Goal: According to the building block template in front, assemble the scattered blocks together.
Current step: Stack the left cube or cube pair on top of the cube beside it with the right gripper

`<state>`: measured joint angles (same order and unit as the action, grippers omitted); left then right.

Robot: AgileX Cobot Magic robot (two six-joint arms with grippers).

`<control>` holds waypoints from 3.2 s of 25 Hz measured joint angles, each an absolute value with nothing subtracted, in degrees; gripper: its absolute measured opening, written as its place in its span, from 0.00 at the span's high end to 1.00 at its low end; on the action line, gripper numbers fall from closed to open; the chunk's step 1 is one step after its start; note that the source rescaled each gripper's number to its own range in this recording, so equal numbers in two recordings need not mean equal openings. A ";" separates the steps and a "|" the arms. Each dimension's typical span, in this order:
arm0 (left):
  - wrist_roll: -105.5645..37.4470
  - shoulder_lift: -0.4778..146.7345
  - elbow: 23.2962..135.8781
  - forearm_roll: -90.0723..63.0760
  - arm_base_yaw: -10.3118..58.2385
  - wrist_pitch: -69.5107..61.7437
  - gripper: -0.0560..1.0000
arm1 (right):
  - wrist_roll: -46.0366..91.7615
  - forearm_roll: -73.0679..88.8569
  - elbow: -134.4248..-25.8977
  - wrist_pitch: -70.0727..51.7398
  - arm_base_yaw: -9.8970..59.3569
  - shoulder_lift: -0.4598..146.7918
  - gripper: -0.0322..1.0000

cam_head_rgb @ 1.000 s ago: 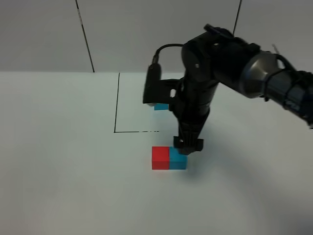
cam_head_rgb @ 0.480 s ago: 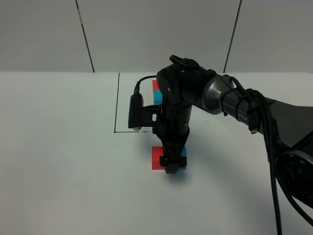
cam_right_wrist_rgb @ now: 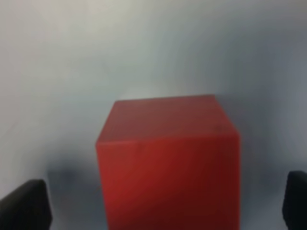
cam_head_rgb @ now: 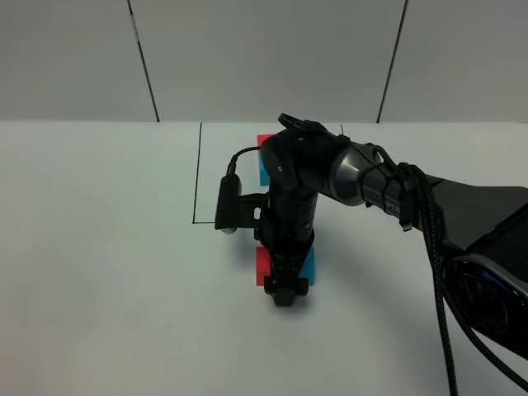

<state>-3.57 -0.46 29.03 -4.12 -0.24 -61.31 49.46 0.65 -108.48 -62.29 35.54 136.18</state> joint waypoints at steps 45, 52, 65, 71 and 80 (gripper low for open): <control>-3.45 -0.46 29.03 -4.12 -0.24 -61.31 0.11 | -39.60 -1.16 -109.65 -64.86 35.54 133.71 0.97; -3.45 -0.46 29.03 -4.12 -0.24 -61.31 0.11 | -39.49 2.08 -109.65 -63.01 36.02 136.17 0.97; -3.45 -0.46 29.03 -4.17 -0.24 -61.31 0.11 | -37.26 3.02 -109.65 -62.41 37.25 137.50 0.97; -3.51 -0.46 29.03 -4.17 -0.24 -61.31 0.11 | -34.06 3.17 -109.65 -62.41 37.25 137.50 0.73; -3.51 -0.46 29.03 -4.17 -0.24 -61.31 0.11 | -30.67 3.20 -109.93 -63.51 37.31 137.50 0.00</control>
